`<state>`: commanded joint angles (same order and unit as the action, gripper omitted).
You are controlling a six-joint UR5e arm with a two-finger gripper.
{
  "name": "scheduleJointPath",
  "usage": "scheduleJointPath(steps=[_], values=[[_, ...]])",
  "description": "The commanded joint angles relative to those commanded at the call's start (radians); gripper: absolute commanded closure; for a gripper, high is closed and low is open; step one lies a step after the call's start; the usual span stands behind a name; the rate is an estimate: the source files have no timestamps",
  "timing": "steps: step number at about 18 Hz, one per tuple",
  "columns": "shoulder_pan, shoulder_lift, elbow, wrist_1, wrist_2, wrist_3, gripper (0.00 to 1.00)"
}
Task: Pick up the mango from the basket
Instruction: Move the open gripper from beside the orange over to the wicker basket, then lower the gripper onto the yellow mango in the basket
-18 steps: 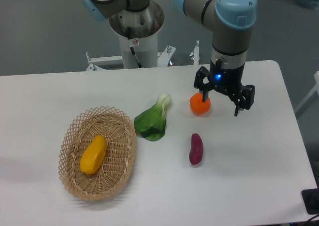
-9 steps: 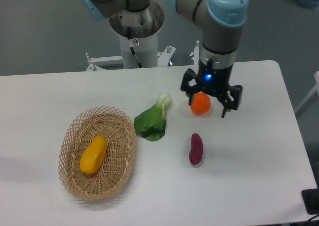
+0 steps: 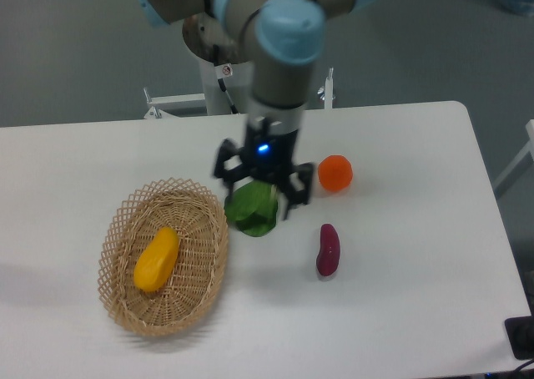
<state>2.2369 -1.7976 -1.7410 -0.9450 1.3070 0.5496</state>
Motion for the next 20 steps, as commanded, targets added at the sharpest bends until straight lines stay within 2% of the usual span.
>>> scheduleJointPath(steps=[2, 5, 8, 11, 14, 20], values=[[-0.064, -0.040, 0.000, 0.018, 0.000, -0.052, 0.00], [-0.103, -0.100, -0.003, 0.054, 0.002, -0.059, 0.00], [-0.166, -0.154, -0.003, 0.104, 0.110, -0.062, 0.00], [-0.178, -0.196, -0.002, 0.127, 0.132, -0.065, 0.00], [-0.183, -0.212, -0.005, 0.181, 0.132, -0.111, 0.00], [-0.197, -0.249, -0.006, 0.187, 0.169, -0.105, 0.00]])
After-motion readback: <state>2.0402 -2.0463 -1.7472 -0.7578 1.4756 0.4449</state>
